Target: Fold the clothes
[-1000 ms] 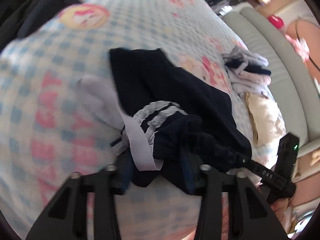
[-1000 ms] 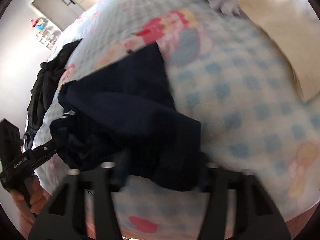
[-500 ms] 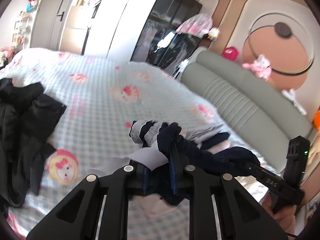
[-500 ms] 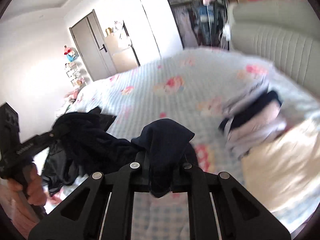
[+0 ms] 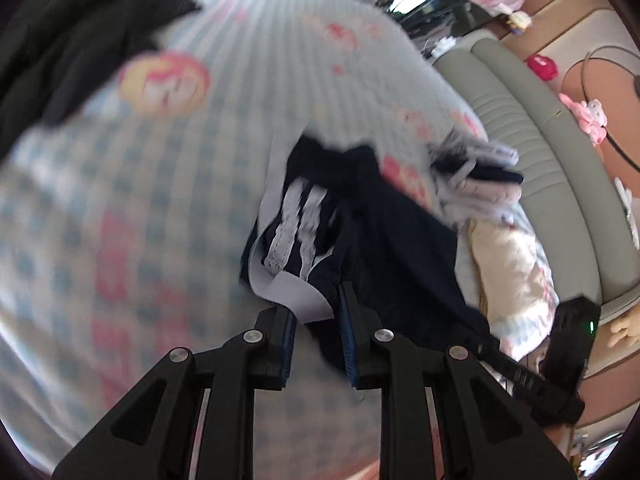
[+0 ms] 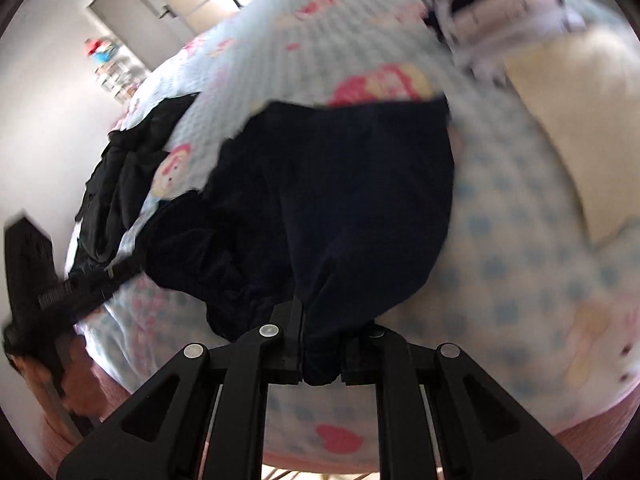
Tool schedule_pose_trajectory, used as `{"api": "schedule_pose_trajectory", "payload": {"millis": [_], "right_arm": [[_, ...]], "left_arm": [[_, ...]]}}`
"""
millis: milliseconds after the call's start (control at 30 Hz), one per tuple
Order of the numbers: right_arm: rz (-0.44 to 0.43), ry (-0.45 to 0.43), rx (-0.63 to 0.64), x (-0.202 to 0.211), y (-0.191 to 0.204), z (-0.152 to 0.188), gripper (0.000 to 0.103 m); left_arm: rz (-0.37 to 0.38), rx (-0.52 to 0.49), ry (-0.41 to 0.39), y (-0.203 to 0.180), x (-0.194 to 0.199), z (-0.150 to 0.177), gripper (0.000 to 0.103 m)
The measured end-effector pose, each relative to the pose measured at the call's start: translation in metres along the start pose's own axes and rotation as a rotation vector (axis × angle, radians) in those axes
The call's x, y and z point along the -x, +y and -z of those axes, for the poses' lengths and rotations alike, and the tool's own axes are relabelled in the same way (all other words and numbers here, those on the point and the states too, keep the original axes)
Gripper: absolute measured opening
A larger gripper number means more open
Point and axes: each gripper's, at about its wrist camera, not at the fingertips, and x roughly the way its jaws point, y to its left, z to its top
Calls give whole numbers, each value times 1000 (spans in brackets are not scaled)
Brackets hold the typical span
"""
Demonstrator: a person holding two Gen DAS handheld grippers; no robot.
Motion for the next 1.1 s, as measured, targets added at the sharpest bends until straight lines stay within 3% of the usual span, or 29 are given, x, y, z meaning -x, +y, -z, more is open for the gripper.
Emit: {"api": "schedule_pose_trajectory", "payload": {"millis": [33, 100, 200, 333, 467, 500, 533, 567, 633, 733, 800, 1100], "right_arm": [[3, 8, -13, -2, -5, 1, 11], [13, 16, -21, -8, -6, 7, 11], [-13, 23, -44, -10, -7, 19, 11], [-45, 4, -51, -1, -6, 25, 11], [-38, -37, -86, 9, -13, 26, 20], [-34, -36, -93, 9, -15, 26, 20], [-30, -34, -100, 9, -18, 26, 21], [-26, -33, -107, 9, -21, 26, 25], [-19, -31, -121, 9, -26, 27, 30], [1, -25, -109, 7, -28, 24, 31], [17, -19, -103, 5, -29, 22, 40], [27, 0, -97, -5, -31, 21, 41]], "left_arm": [[1, 9, 24, 5, -2, 9, 23], [90, 39, 16, 14, 5, 19, 25], [185, 93, -13, 26, 13, 24, 54], [152, 54, -16, 18, 2, 13, 54], [100, 1, 43, 3, -29, -5, 58], [62, -25, 61, -2, -37, -7, 51], [21, -54, 77, -9, -45, -7, 24], [-21, -83, 92, -15, -53, -7, 16], [-56, -126, 76, -27, -56, -2, 17], [-45, -148, 43, -34, -47, 3, 17], [-26, -144, 24, -31, -36, 3, 17], [30, -113, -57, -8, 18, 6, 14]]}}
